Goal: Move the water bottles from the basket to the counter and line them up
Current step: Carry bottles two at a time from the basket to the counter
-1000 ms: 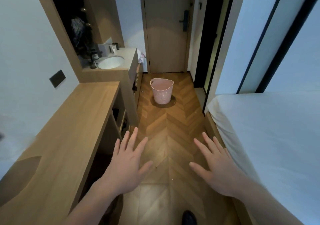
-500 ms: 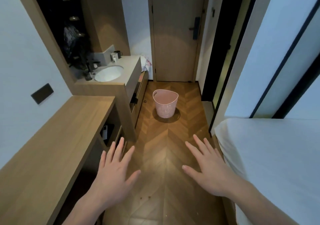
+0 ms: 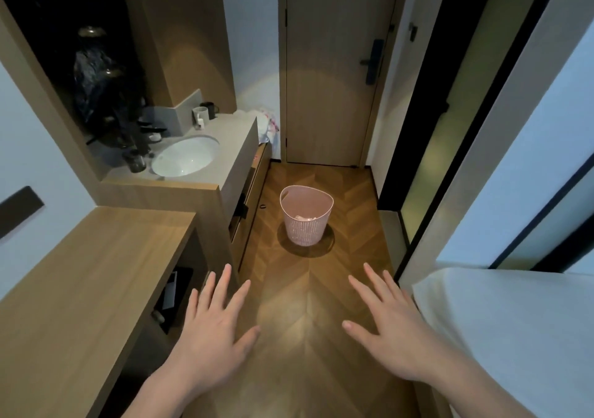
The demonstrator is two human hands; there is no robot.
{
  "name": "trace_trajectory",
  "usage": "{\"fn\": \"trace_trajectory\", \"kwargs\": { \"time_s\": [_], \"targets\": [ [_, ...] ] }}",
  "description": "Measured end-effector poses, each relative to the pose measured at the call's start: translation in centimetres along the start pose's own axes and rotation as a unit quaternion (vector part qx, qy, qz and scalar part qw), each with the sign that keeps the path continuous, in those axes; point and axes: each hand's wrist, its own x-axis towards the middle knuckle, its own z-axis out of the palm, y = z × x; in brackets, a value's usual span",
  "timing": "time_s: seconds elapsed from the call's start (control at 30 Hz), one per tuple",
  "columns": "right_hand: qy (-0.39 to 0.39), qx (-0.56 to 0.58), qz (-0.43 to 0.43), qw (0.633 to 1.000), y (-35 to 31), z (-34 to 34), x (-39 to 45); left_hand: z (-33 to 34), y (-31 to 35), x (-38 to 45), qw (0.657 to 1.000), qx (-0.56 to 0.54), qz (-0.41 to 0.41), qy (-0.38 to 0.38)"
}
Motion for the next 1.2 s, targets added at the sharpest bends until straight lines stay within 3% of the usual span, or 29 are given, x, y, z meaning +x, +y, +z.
{"fn": "trace_trajectory", "kwargs": {
  "time_s": [0.33,0.5,0.83,1.2],
  "targets": [
    [0.021,0.047,0.07,0.996,4.2,-3.7,14.0,-5.6,1.9,18.8,0.995,0.025,0.101,-0.005],
    [-0.005,0.061,0.074,0.995,6.7,-5.9,21.8,-6.5,3.3,27.2,0.993,0.04,0.11,-0.015],
    [-0.083,0.08,0.068,0.991,14.5,-11.7,41.0,-6.2,5.7,46.8,0.997,0.036,0.043,-0.06],
    [-0.077,0.046,0.021,0.996,18.7,-17.7,59.5,-6.2,6.5,62.9,0.997,0.0,-0.013,-0.078]
  ]
}}
